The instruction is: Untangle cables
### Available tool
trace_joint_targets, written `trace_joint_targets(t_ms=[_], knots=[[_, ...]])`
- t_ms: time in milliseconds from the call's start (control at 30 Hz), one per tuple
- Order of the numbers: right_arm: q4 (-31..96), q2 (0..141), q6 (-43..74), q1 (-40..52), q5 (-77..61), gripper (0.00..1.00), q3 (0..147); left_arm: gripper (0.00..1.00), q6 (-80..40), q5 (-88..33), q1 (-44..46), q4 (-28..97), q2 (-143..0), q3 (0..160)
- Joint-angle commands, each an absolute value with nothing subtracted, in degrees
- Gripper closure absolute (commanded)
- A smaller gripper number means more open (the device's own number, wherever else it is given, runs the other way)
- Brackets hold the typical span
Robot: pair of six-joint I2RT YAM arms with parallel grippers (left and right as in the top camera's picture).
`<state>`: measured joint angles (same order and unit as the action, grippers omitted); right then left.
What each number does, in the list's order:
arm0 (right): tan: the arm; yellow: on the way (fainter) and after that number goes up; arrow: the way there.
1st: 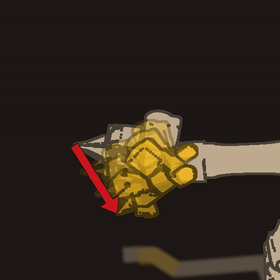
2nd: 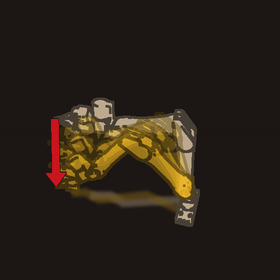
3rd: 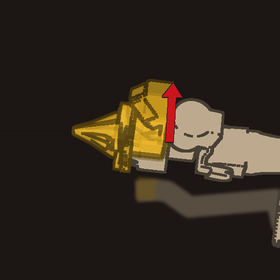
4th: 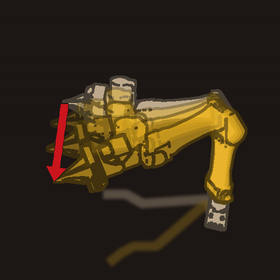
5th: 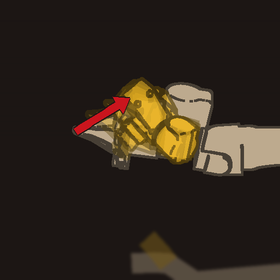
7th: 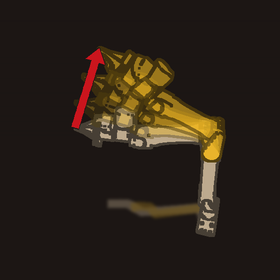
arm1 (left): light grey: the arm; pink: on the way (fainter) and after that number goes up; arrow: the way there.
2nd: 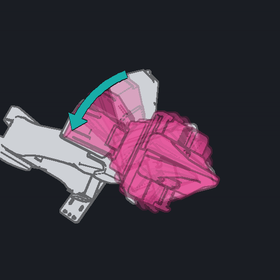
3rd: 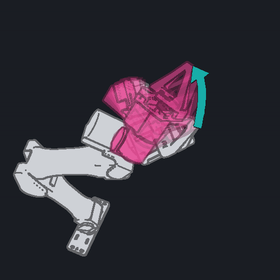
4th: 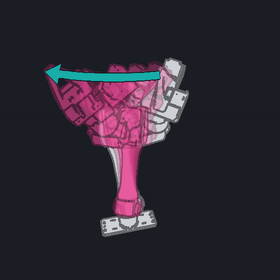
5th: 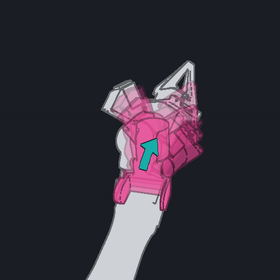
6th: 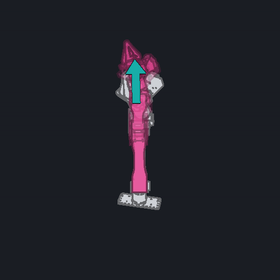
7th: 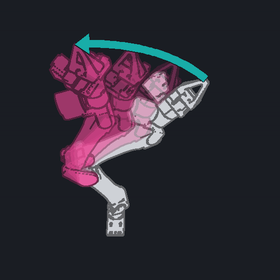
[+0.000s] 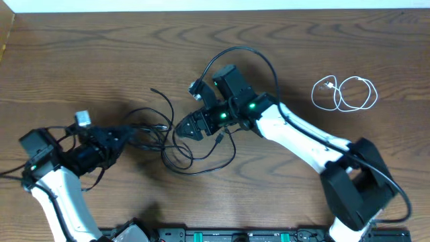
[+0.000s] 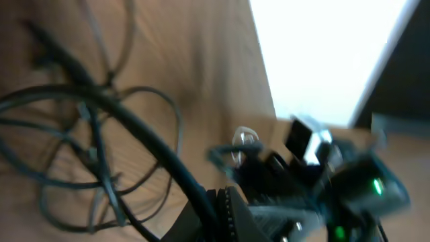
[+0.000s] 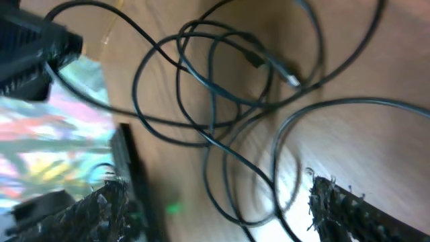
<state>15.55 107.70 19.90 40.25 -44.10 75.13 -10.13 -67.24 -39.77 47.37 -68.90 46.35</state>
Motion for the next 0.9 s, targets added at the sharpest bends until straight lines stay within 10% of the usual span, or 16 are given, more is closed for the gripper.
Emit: trace_joint_targets(t_ms=[0, 867], knots=[[12.0, 109.9, 25.1, 41.0, -52.6, 0.15, 75.0, 0.93, -2.7, -75.0, -35.0, 47.1, -68.6, 46.4], [6.4, 111.0, 28.6, 43.2, -39.8, 0.22, 75.0, 0.93, -6.5, -90.1, -24.2, 39.7, -68.6, 46.5]])
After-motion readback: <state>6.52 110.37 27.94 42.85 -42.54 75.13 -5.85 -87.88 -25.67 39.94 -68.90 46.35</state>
